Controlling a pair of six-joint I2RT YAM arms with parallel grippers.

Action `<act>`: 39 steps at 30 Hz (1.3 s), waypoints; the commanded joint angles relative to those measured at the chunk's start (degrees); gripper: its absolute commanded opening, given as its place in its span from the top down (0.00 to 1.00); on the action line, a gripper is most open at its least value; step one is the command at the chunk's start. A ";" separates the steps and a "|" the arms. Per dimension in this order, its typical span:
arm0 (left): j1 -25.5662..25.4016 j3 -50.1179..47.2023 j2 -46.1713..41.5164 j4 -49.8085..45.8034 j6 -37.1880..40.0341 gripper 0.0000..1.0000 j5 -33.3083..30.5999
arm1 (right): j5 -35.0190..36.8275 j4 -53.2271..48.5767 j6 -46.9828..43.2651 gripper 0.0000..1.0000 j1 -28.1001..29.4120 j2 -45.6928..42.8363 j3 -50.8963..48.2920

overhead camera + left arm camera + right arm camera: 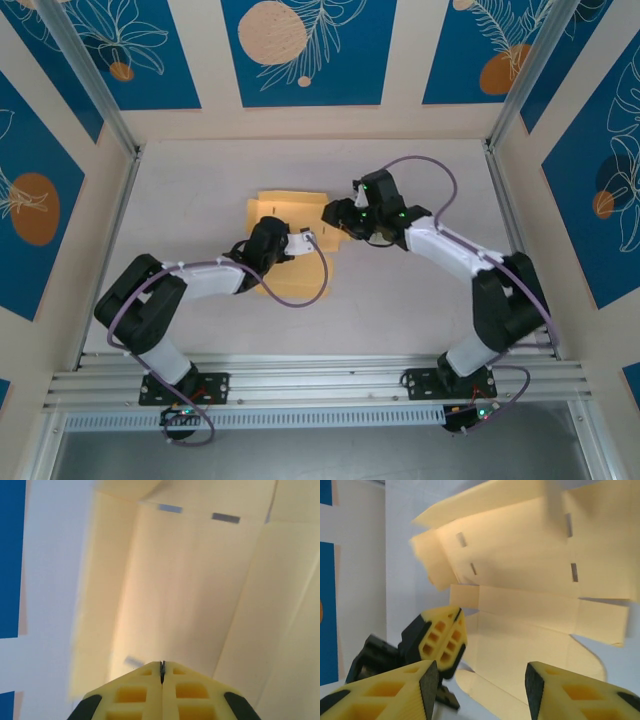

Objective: Fold the paper box

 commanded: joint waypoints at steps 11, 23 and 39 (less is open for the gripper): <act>1.33 1.07 -0.71 -1.04 -1.78 1.00 3.79 | 9.63 -2.63 -5.01 0.50 4.58 -1.27 -9.76; 1.34 1.07 -0.69 -1.60 -1.25 1.00 4.24 | 11.57 -0.93 -5.71 0.51 3.26 10.26 -1.54; 14.86 45.07 18.37 -47.90 -2.42 0.45 32.80 | 10.33 -2.54 -2.74 0.44 2.23 0.57 -7.46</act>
